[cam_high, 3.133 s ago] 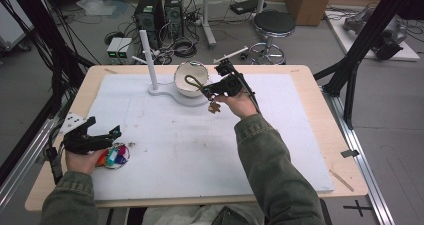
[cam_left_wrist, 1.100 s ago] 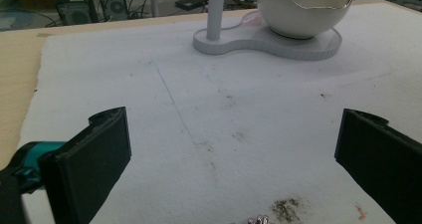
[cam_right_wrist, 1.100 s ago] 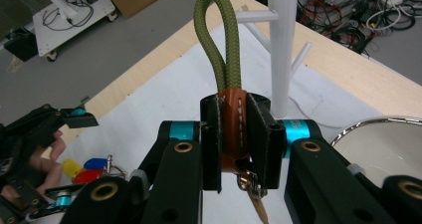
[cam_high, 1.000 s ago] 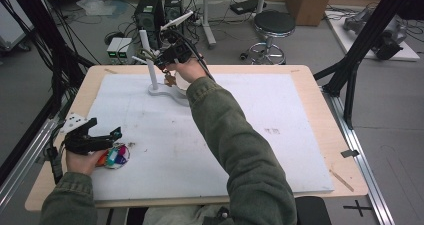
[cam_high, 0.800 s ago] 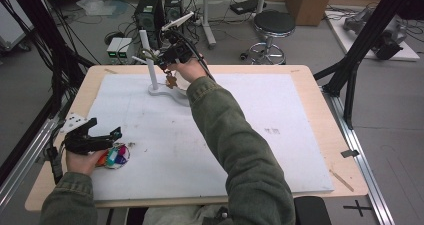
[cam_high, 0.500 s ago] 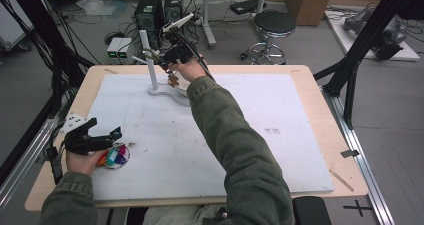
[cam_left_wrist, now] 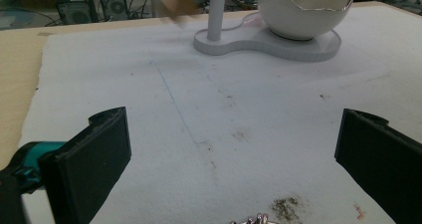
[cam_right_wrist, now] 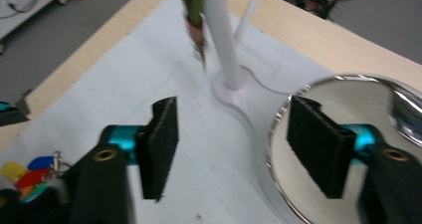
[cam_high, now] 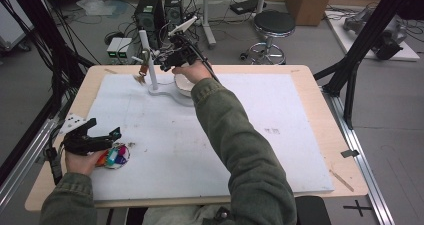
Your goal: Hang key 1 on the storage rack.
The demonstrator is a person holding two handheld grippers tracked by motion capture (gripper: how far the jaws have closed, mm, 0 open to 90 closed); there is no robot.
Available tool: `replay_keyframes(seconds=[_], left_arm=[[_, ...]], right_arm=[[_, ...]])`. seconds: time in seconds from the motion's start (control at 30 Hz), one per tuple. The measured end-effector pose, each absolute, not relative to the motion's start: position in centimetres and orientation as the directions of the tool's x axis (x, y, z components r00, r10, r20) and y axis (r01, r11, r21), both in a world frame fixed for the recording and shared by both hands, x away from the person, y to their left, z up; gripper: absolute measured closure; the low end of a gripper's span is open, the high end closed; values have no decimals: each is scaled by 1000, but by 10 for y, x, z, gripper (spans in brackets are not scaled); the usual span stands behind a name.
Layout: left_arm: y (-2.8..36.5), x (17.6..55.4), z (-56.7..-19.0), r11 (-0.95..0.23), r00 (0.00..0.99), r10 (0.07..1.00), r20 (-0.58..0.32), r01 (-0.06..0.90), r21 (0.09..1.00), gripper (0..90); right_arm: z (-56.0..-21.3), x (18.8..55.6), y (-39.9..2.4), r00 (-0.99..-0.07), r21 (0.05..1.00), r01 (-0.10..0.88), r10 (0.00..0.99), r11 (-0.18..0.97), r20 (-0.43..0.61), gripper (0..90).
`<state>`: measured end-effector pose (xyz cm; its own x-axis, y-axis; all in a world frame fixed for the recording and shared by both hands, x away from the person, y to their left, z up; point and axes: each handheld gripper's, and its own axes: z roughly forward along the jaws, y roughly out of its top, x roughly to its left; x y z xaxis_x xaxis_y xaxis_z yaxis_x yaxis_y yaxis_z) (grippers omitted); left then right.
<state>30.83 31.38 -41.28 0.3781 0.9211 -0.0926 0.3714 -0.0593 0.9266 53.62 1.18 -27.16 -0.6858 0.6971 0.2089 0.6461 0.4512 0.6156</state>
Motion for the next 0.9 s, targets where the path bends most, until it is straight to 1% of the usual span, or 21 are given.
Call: replay_keyframes(seconds=[0.07,0.17,0.37,0.47,0.5,0.53,0.7,0.83,0.9], left_arm=[[314,309,-413,-53,377,921,-98,370,928,17],[313,309,-413,-50,377,921,-100,367,929,17],[313,308,-413,-45,373,922,-100,362,931,17],[313,308,-413,-44,370,923,-102,364,930,17],[313,308,-413,-43,368,924,-102,365,930,17],[313,308,-413,-42,367,924,-102,366,930,17],[314,308,-412,-43,368,924,-102,365,930,17],[313,307,-412,-46,368,924,-100,366,930,17],[313,307,-412,-45,369,924,-100,367,929,17]], right_arm=[[-270,535,8,-679,598,659,703,456,212,229],[-268,531,2,-685,583,654,704,482,187,126],[-267,521,-19,-693,628,625,700,464,173,105],[-265,517,-32,-684,634,625,710,455,165,74],[-264,516,-35,-680,638,626,714,448,167,30],[-263,515,-38,-675,639,629,718,443,167,19],[-263,507,-60,-664,652,631,728,421,172,17],[-267,503,-78,-646,640,646,744,416,169,17],[-267,500,-88,-641,657,638,750,402,163,18]])
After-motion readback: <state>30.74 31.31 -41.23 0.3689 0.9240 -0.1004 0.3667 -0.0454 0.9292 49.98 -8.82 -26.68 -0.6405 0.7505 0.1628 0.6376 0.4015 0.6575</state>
